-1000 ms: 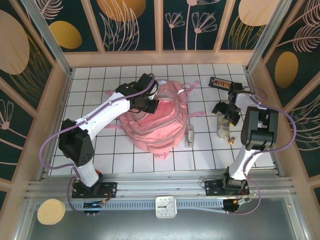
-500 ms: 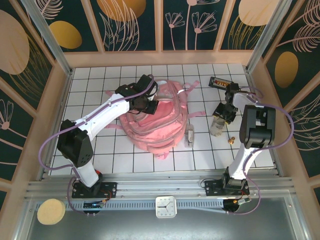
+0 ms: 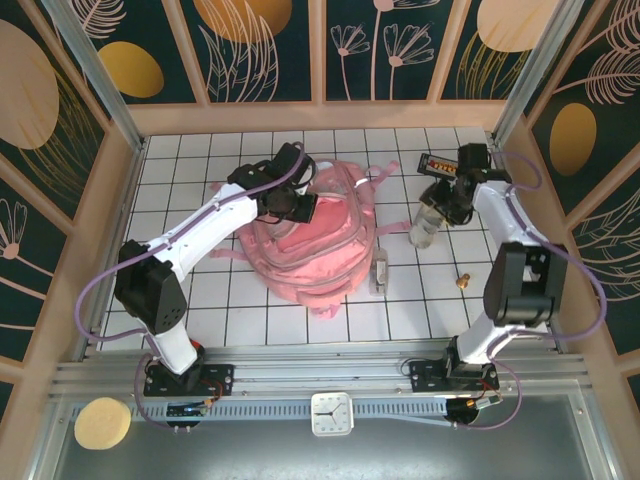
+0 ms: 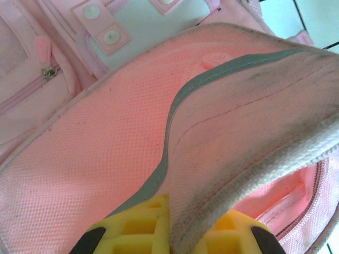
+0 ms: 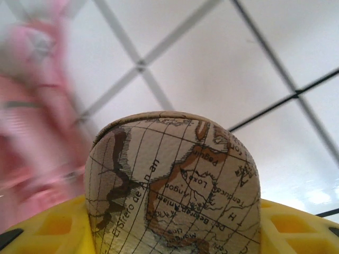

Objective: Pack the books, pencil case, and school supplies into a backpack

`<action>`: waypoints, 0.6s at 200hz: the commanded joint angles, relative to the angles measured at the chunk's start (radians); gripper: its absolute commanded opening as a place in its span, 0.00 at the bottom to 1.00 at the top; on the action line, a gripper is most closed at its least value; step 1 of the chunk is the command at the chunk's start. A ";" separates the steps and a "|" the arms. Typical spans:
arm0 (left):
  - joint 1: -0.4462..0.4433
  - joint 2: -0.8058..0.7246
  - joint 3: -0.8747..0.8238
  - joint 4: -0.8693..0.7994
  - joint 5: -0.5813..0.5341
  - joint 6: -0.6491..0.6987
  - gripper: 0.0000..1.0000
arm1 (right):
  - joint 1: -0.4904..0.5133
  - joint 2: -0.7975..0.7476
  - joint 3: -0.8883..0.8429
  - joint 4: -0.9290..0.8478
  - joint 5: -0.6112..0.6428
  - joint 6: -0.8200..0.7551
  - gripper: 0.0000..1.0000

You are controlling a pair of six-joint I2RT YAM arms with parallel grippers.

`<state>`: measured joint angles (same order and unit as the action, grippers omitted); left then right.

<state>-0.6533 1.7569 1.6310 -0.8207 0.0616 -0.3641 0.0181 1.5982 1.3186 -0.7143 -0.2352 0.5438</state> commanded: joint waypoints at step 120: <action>-0.002 0.027 0.139 0.038 0.101 -0.176 0.00 | 0.523 0.120 0.098 0.339 0.013 0.703 0.43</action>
<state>-0.6449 1.7988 1.7111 -0.8536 0.1139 -0.4969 0.4828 1.6382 1.3731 -0.4789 -0.2314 1.1217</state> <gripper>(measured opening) 0.073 0.560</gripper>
